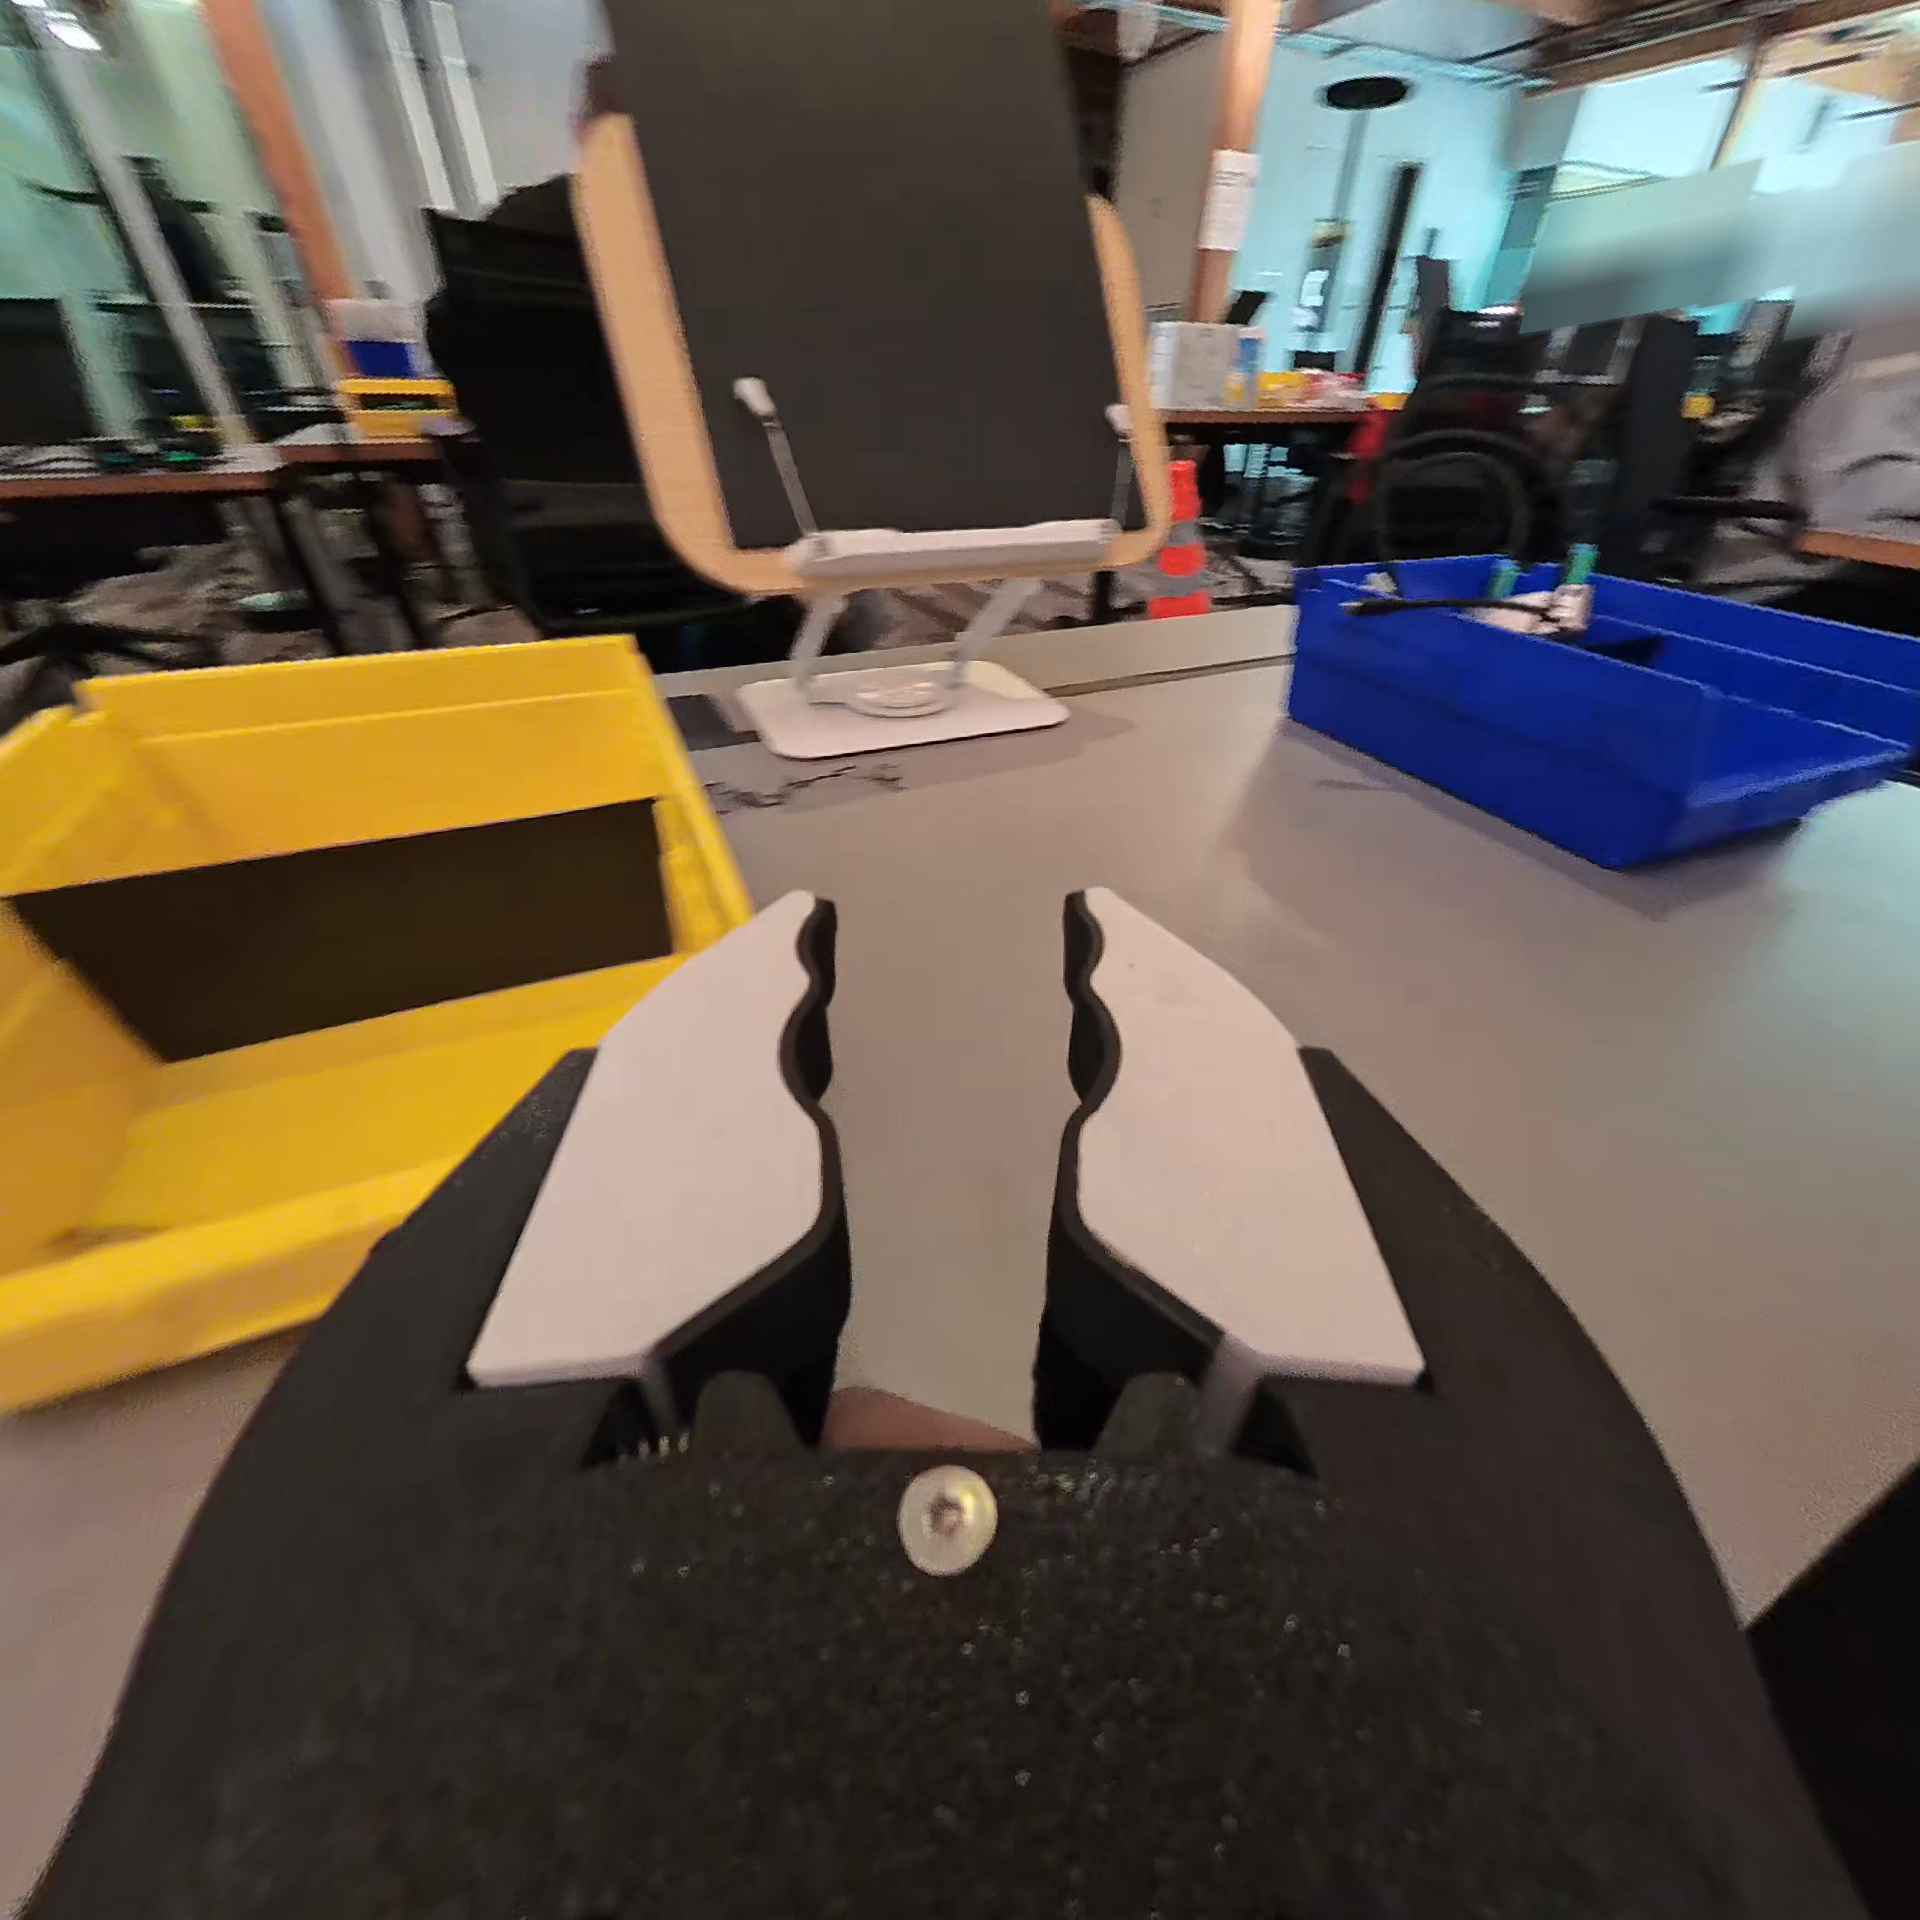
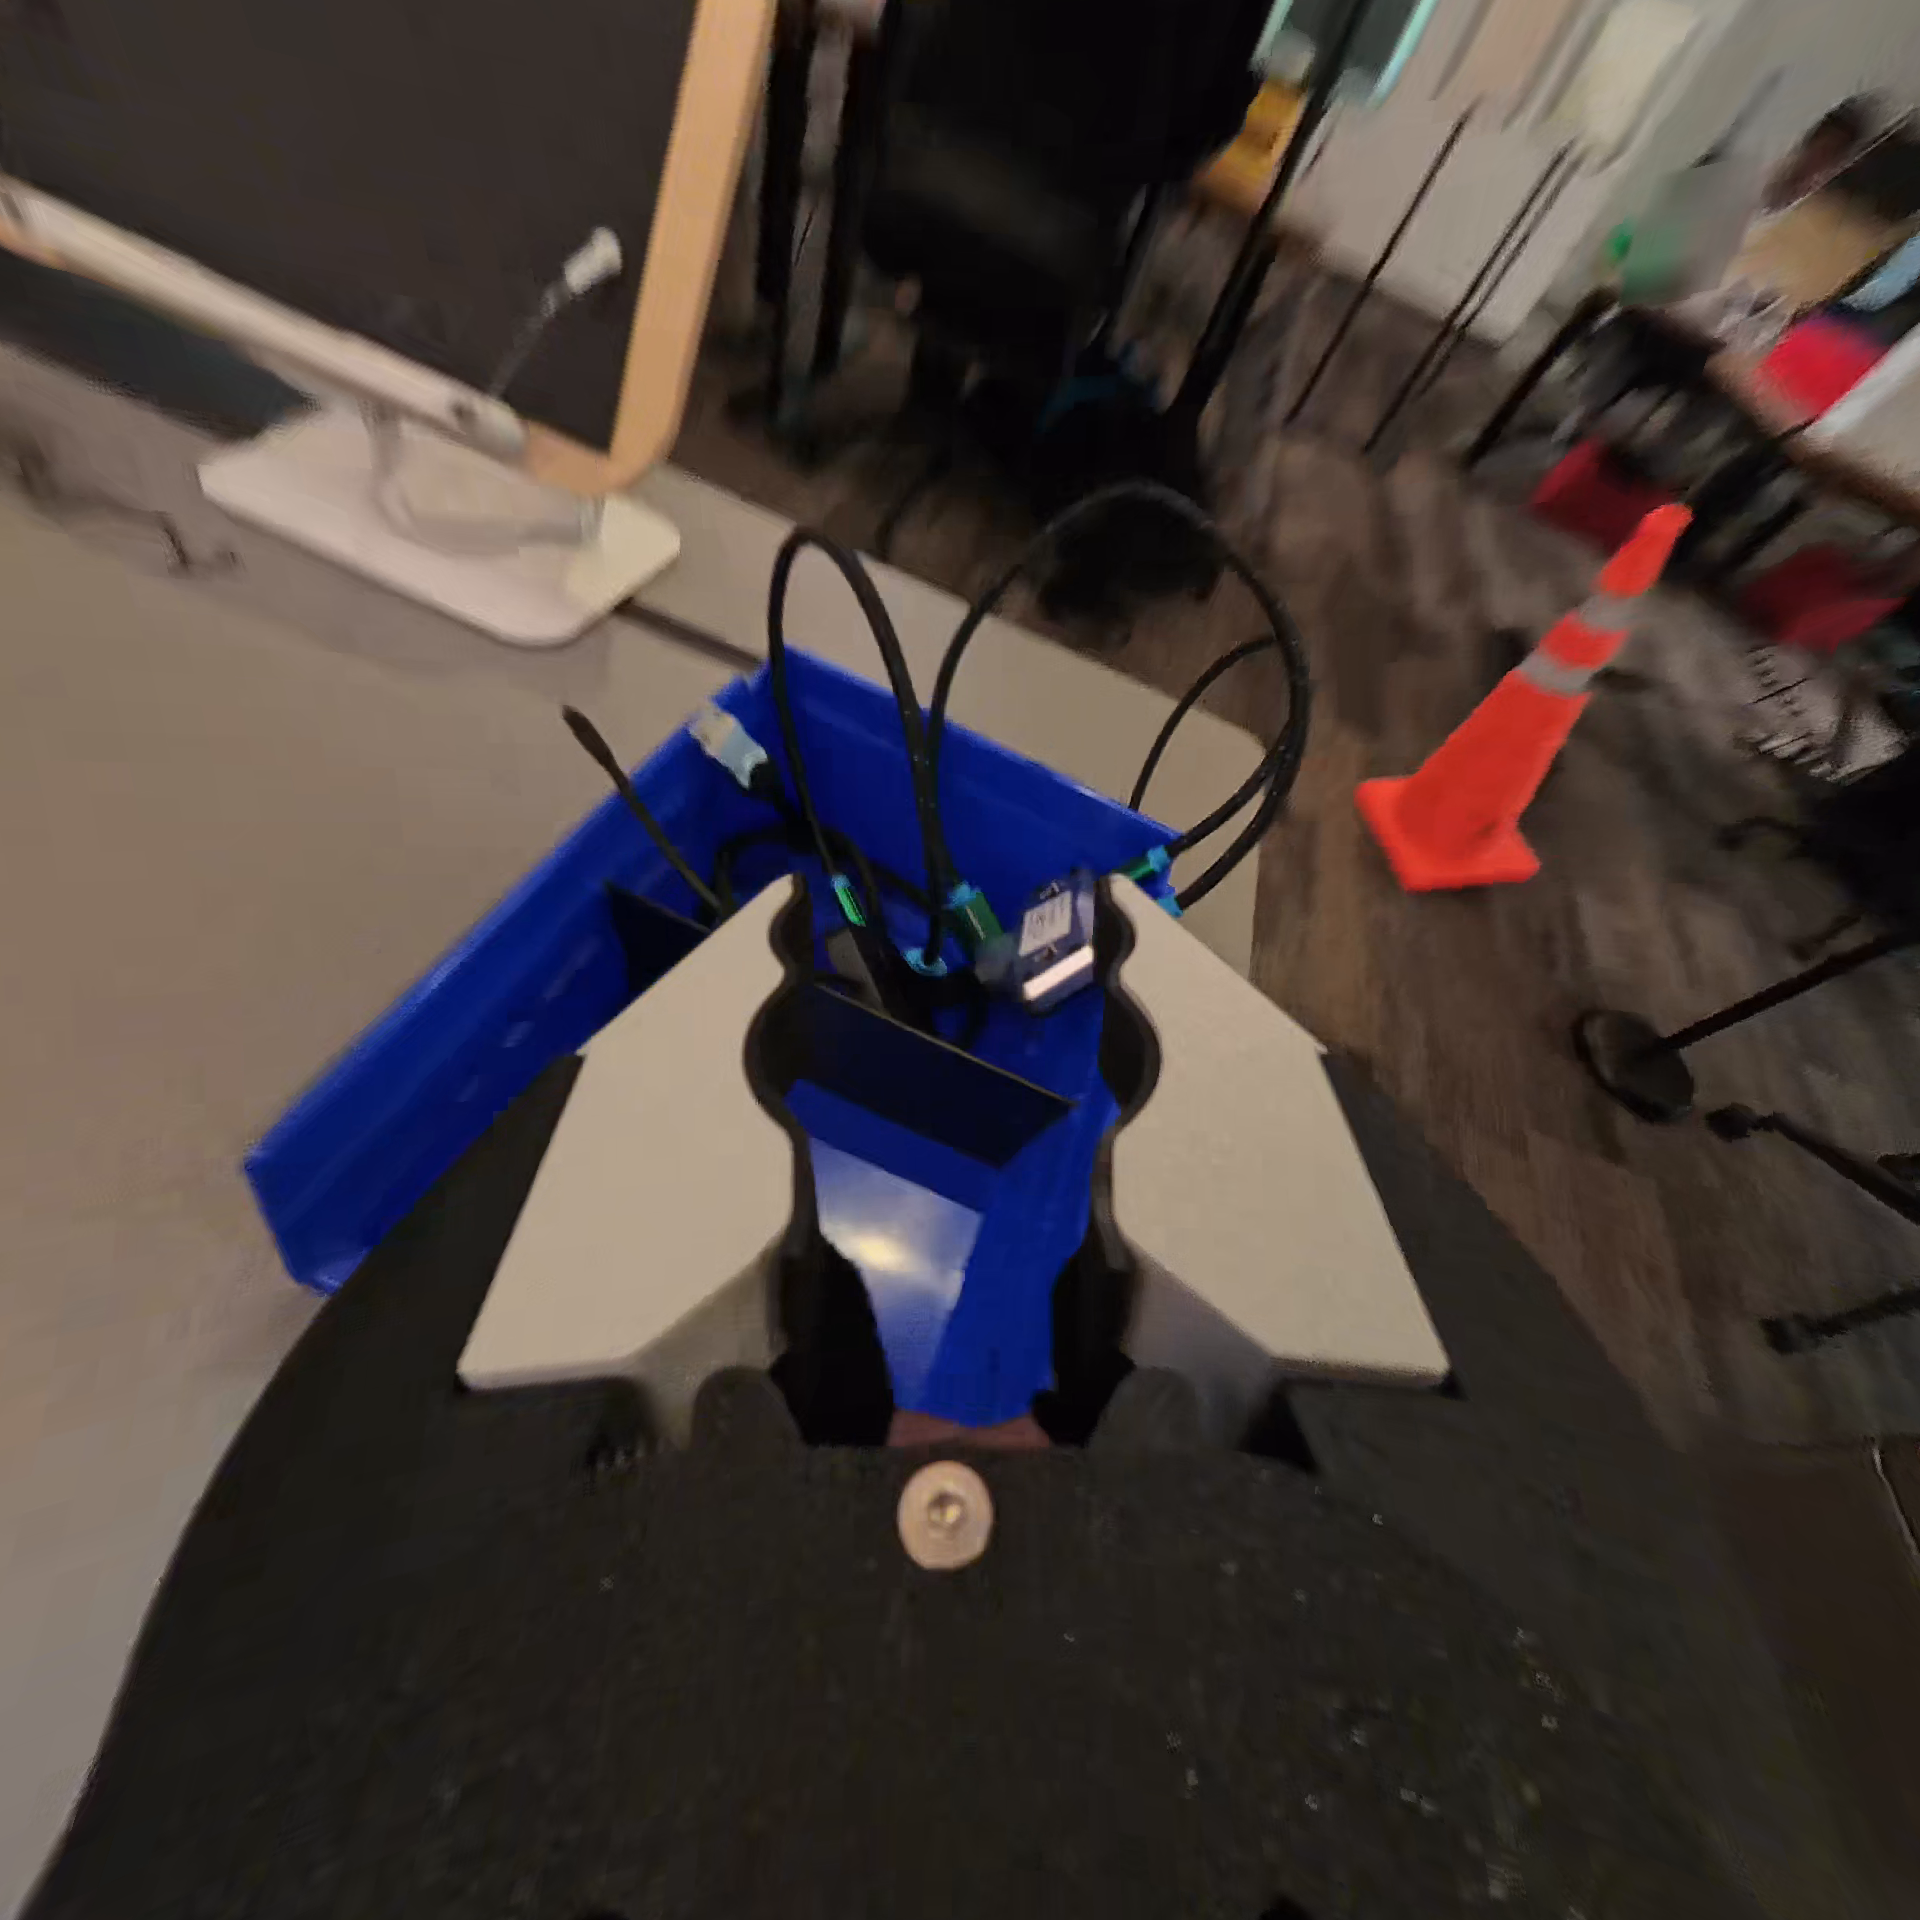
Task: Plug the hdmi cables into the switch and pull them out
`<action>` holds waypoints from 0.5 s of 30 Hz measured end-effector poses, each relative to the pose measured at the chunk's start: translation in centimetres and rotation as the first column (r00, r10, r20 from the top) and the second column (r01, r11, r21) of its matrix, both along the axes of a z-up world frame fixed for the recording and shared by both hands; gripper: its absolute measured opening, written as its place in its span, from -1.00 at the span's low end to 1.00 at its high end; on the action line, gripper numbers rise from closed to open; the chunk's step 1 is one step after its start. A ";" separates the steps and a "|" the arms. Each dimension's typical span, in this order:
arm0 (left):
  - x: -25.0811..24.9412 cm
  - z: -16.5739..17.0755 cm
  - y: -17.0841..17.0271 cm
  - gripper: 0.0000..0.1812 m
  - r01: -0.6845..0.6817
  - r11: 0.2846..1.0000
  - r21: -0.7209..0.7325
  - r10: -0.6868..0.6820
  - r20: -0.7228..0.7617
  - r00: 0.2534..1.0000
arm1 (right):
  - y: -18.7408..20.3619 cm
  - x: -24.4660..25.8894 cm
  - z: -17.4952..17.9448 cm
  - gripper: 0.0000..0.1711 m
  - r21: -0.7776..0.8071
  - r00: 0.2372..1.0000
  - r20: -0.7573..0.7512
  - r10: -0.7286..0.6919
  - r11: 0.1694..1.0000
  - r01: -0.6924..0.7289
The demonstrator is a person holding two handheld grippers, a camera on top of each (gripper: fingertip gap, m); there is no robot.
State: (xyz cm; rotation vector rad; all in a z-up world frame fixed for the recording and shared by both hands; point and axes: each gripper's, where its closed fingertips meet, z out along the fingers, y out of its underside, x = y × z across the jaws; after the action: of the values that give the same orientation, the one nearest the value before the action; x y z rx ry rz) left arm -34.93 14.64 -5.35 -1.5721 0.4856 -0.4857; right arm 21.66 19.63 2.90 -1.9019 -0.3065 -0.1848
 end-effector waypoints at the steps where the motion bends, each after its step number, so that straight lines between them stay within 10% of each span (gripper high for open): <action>1: -1.4 -0.1 0.1 -0.54 -0.052 0.999 -0.008 0.052 -0.005 0.999 | -1.4 -0.7 -0.2 -0.38 0.077 0.999 -0.014 -0.042 0.996 0.043; 7: -7.7 -1.6 1.5 -0.61 -0.231 0.972 -0.034 0.225 -0.123 0.966 | -7.5 -6.0 -9.0 -0.40 0.097 0.914 -0.318 -0.251 0.951 0.295; 15: -9.5 -2.4 3.5 -0.63 -0.256 0.964 -0.070 0.250 -0.085 0.965 | -8.4 -8.8 -11.7 -0.44 0.124 0.931 -0.247 -0.267 0.945 0.303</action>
State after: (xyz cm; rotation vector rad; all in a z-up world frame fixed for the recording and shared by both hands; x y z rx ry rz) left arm -44.45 18.17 -7.80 -1.7069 0.3187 -0.2532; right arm 12.81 11.28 -8.77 -1.7793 0.1406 -0.1778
